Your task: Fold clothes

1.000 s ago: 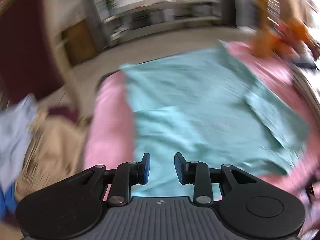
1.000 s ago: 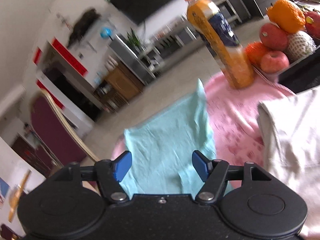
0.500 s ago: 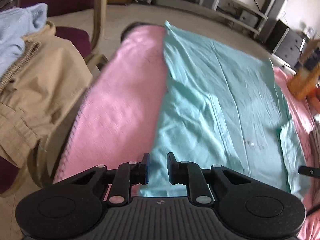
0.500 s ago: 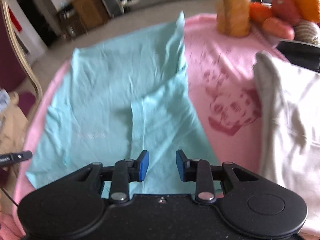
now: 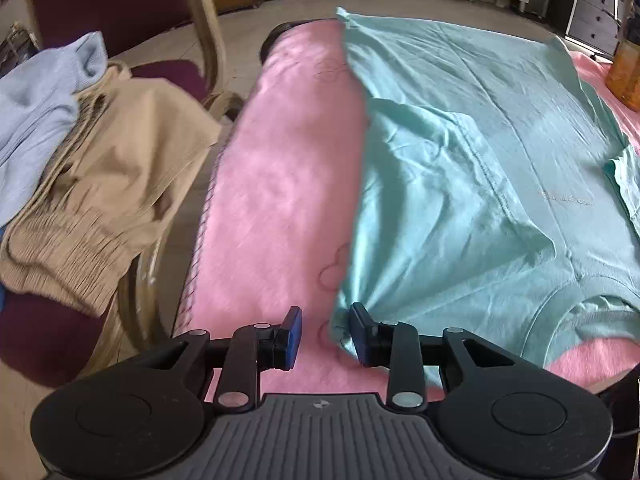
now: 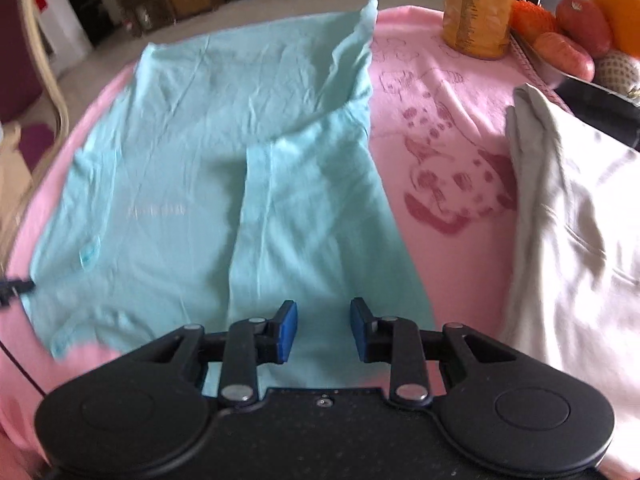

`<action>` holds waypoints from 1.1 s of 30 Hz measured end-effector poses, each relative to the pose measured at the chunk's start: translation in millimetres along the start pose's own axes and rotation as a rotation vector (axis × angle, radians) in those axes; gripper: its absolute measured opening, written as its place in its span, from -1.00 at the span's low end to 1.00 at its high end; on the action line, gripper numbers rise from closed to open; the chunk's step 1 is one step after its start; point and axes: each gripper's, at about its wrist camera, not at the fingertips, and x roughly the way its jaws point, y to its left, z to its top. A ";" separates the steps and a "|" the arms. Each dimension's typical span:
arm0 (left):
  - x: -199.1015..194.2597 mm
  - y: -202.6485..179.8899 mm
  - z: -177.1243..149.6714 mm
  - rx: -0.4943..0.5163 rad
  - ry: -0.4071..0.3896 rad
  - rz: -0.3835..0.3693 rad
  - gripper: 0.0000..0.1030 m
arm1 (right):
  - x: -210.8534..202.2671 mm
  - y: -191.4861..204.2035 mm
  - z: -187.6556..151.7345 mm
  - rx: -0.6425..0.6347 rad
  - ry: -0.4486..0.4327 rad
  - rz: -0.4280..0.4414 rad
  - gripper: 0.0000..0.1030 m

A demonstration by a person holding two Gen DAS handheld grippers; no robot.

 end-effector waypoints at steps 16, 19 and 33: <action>-27.3 -3.2 8.1 -0.115 -0.155 -0.099 -0.52 | -40.3 -25.2 4.8 0.126 -0.191 0.033 -0.28; -15.4 -10.4 10.7 -0.106 -0.124 -0.116 -0.51 | -31.5 -18.2 7.2 0.106 -0.169 0.028 -0.28; 5.0 -13.6 4.4 -0.060 -0.028 -0.056 -0.43 | 7.2 1.0 2.7 0.004 -0.028 -0.065 -0.29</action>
